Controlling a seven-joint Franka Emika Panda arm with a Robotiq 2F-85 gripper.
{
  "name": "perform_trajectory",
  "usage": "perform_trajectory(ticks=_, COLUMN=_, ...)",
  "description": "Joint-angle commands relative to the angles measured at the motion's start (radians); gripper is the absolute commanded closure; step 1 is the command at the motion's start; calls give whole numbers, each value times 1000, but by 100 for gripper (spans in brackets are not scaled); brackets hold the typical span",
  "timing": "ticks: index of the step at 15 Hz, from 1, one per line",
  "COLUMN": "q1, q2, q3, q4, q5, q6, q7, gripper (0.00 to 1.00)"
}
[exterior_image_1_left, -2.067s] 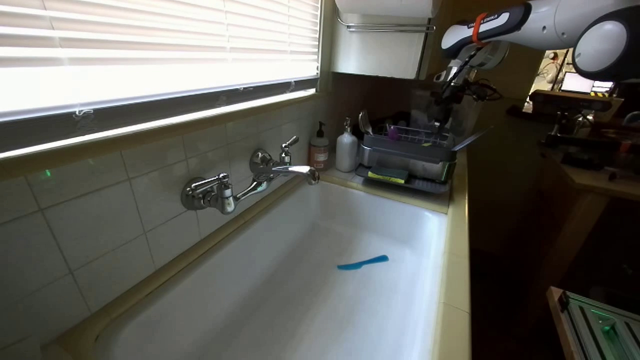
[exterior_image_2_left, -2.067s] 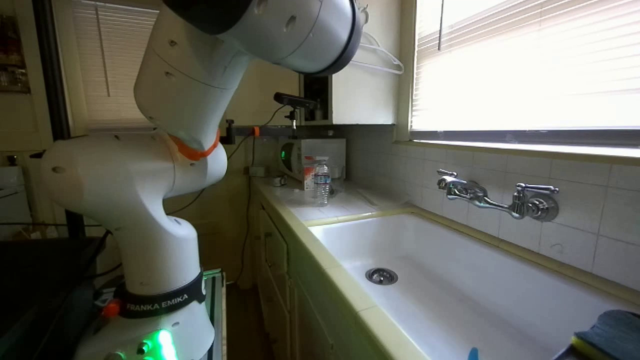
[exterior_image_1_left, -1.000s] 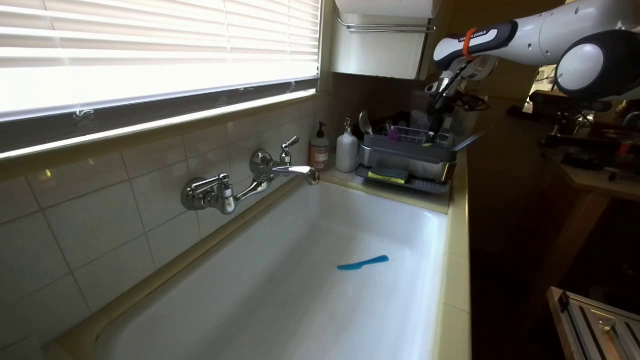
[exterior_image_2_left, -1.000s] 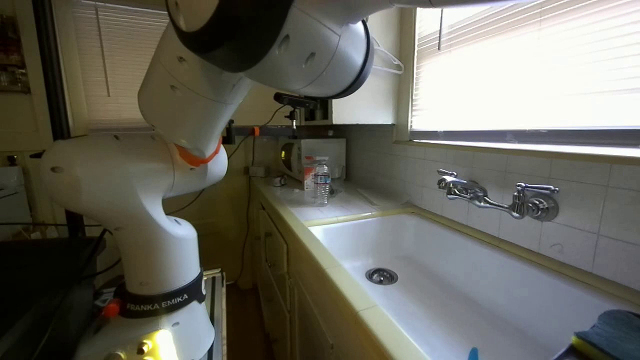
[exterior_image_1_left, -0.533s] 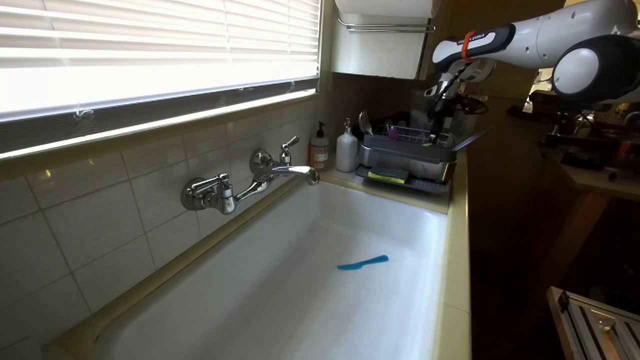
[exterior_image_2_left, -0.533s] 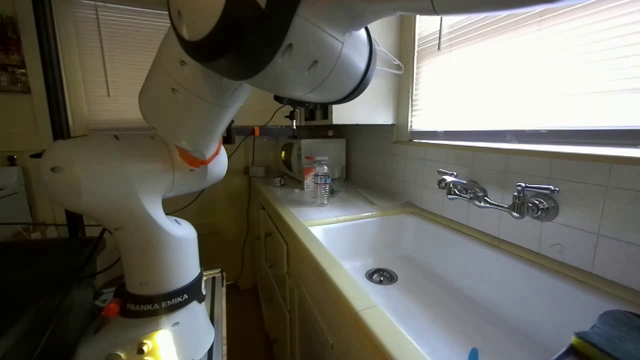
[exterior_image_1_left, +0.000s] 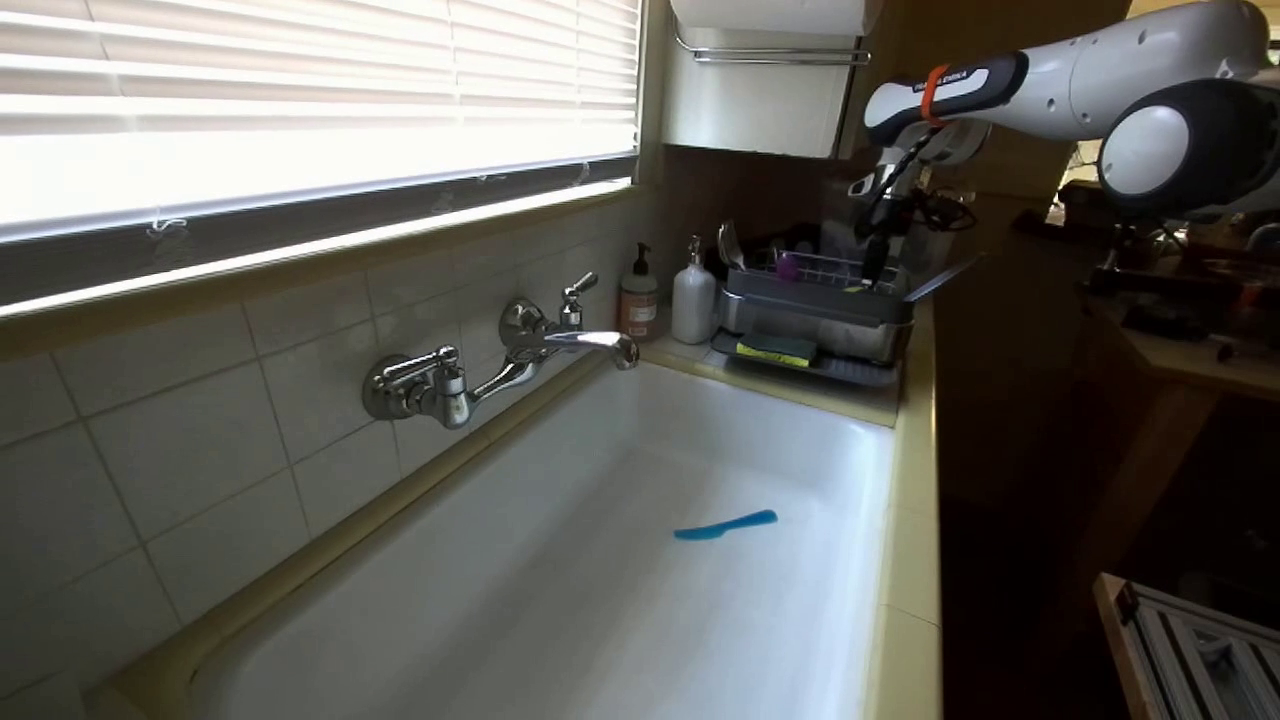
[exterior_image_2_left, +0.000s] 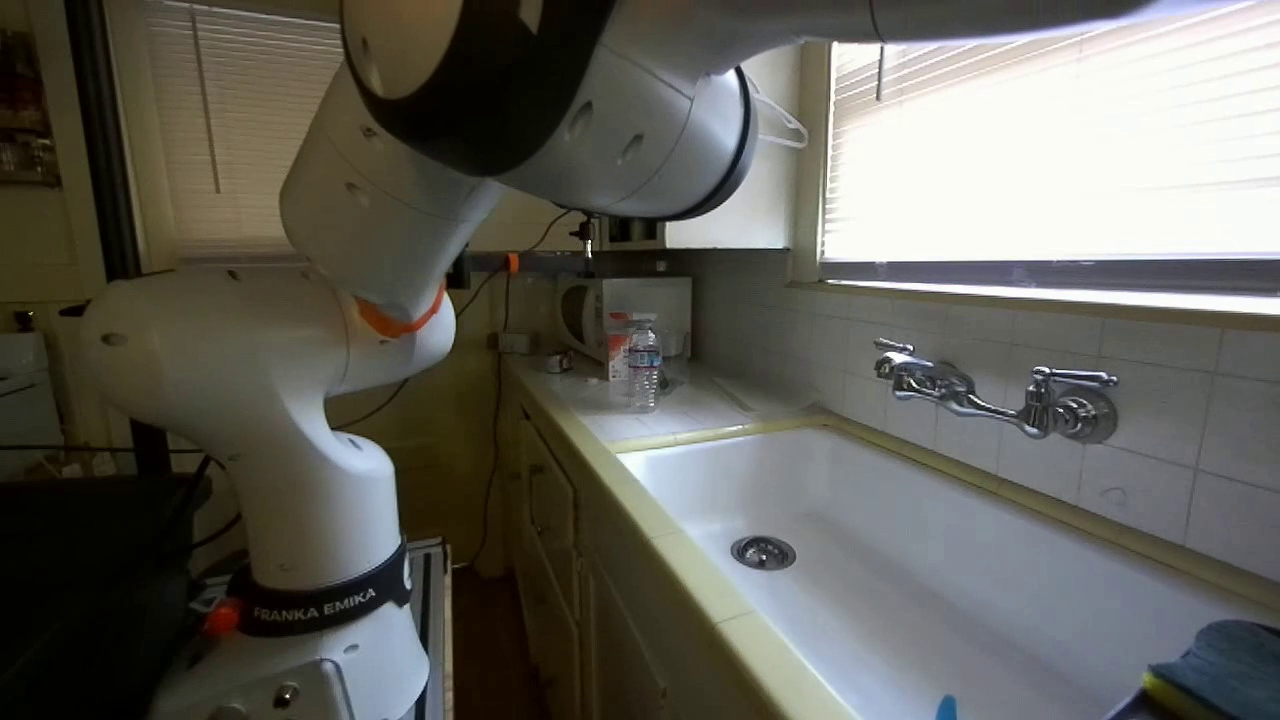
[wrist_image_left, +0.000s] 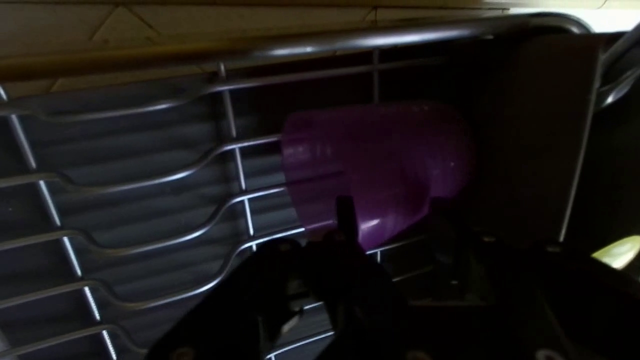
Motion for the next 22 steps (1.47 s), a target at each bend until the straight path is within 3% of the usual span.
perform_trajectory(ticks=1, q1=-3, q2=44, q3=-9, q4=71, q5=-21, q6=-58, q7=7, gripper=88)
perform_trajectory(ticks=4, q1=0, q2=41, q3=-16, q4=85, q5=-33, q6=-80, q7=5, gripper=95)
perform_trajectory(ticks=10, q1=4, q2=15, q3=-34, q4=86, q5=-31, q6=-47, q7=40, gripper=96)
perform_trajectory(ticks=11, q1=6, q2=13, q3=-39, q4=85, q5=-31, q6=-45, q7=45, gripper=100)
perform_trajectory(ticks=22, q1=24, q2=-74, q3=-64, q4=37, q5=-24, q6=15, q7=90, gripper=99)
